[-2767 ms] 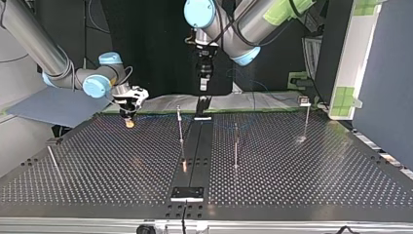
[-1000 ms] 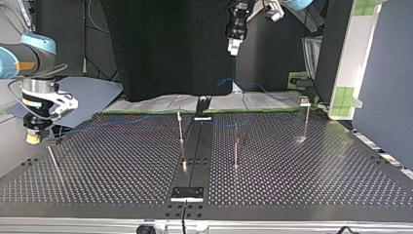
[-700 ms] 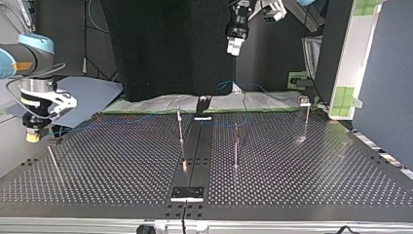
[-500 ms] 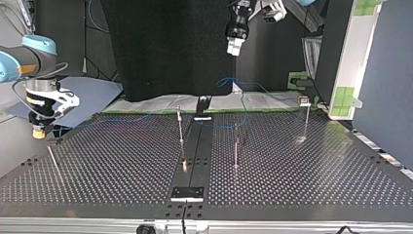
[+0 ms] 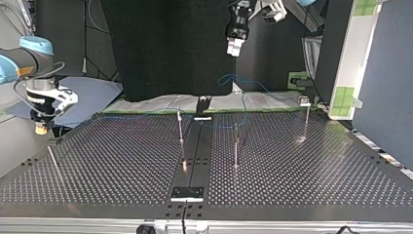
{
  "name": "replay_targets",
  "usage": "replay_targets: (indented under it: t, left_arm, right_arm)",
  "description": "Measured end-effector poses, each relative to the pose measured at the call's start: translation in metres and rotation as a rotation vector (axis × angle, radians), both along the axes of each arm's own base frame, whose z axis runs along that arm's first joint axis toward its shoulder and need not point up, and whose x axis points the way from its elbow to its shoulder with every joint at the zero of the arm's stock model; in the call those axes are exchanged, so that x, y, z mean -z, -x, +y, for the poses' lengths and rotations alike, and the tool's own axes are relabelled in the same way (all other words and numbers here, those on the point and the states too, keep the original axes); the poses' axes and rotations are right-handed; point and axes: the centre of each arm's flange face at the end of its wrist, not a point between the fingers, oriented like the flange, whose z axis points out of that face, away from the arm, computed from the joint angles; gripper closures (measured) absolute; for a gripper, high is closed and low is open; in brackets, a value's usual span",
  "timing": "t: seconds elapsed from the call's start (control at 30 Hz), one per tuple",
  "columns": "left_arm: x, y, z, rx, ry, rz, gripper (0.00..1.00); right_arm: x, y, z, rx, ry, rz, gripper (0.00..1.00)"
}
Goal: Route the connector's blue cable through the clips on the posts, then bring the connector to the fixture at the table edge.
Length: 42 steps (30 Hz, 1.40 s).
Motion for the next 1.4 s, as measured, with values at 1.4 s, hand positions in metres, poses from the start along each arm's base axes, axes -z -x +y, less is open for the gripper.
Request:
replay_targets:
  t: [1.4]
  left_arm:
    - [0.003, -0.007, -0.003, -0.048, -0.042, 0.025, 0.01]
  right_arm:
    - [0.028, 0.021, -0.044, -0.22, 0.027, 0.029, 1.0]
